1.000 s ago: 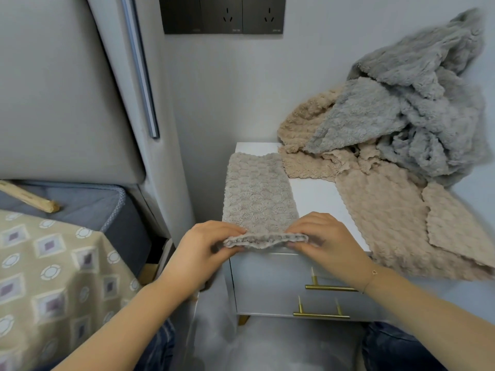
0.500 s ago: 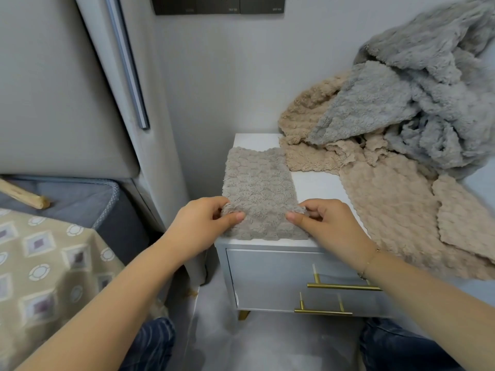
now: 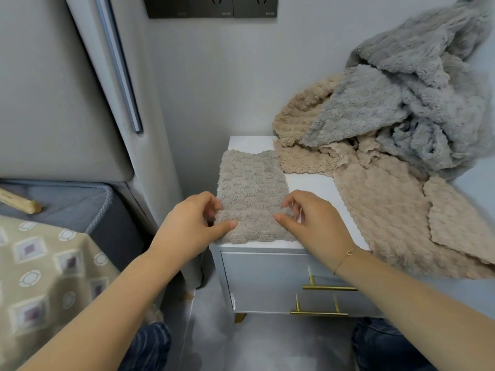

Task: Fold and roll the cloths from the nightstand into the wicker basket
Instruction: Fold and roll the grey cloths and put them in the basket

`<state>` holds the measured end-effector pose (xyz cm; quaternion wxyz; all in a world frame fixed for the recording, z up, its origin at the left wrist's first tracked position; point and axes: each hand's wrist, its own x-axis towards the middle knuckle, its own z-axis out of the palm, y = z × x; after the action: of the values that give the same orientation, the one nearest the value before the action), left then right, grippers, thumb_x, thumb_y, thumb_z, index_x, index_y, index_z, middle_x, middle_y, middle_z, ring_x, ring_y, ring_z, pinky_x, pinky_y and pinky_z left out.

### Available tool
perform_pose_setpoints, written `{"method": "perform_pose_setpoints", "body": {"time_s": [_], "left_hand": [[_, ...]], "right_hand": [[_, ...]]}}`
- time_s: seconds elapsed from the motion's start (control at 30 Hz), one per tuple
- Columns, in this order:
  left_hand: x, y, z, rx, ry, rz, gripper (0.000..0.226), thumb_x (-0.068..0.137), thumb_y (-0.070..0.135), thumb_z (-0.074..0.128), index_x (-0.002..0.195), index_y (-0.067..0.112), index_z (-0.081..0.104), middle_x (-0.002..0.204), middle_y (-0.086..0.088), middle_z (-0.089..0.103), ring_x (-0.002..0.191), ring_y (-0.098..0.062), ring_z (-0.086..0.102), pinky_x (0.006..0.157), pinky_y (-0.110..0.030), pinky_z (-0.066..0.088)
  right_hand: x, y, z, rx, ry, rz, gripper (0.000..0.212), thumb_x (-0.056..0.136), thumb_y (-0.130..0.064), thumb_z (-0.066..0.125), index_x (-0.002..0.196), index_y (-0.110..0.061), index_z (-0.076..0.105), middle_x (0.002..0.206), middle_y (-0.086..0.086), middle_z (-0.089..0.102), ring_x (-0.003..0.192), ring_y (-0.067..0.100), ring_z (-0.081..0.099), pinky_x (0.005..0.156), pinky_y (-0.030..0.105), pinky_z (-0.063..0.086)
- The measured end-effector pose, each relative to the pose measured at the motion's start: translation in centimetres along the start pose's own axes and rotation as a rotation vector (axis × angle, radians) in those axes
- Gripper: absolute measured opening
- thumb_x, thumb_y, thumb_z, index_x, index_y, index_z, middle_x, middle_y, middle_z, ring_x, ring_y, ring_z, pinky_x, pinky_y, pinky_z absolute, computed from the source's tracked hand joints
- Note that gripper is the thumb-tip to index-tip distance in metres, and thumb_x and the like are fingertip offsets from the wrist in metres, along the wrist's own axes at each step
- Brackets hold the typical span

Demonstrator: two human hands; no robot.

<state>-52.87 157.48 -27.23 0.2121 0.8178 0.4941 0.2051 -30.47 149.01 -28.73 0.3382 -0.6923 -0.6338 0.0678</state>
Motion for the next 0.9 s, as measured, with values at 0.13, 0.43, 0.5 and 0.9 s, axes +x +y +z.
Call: {"method": "perform_pose_setpoints", "body": {"time_s": [0.13,0.43,0.5,0.9], "left_hand": [[0.2,-0.8,-0.5,0.161,0.114,0.351,0.043,0.078,0.048,0.071,0.115,0.032,0.057,0.112,0.018,0.048,0.097,-0.006,0.048,0.085,-0.029,0.045],[0.1,-2.2,-0.5,0.264,-0.039,0.482,0.053,0.091,0.064,0.029,0.125,0.04,0.062,0.128,0.01,0.054,0.114,-0.011,0.046,0.094,-0.037,0.044],[-0.3,-2.5,-0.5,0.237,-0.109,0.429,0.065,0.084,0.075,0.028,0.135,0.042,0.051,0.136,0.013,0.048,0.122,-0.005,0.039,0.103,-0.034,0.037],[-2.8,-1.9,1.8,0.124,0.091,0.497,0.046,0.072,0.041,0.08,0.114,0.026,0.07,0.111,0.008,0.056,0.099,-0.013,0.051,0.084,-0.039,0.049]], "right_hand": [[0.2,1.2,-0.4,-0.007,0.061,-0.218,0.025,0.086,-0.024,0.071,0.109,-0.02,0.063,0.107,-0.008,0.052,0.096,0.003,0.044,0.088,0.018,0.038],[-0.1,2.6,-1.9,-0.12,-0.183,-0.368,0.043,0.093,-0.04,0.041,0.122,-0.019,0.066,0.118,-0.012,0.065,0.106,0.01,0.049,0.094,0.033,0.042],[-0.5,2.5,-2.3,-0.114,-0.251,-0.307,0.057,0.088,-0.057,0.041,0.131,-0.023,0.059,0.128,-0.014,0.057,0.117,0.004,0.043,0.104,0.024,0.033],[-3.3,2.1,-1.3,-0.177,-0.139,-0.362,0.048,0.078,-0.031,0.077,0.121,-0.016,0.062,0.111,-0.005,0.057,0.1,0.008,0.044,0.084,0.022,0.041]]}}
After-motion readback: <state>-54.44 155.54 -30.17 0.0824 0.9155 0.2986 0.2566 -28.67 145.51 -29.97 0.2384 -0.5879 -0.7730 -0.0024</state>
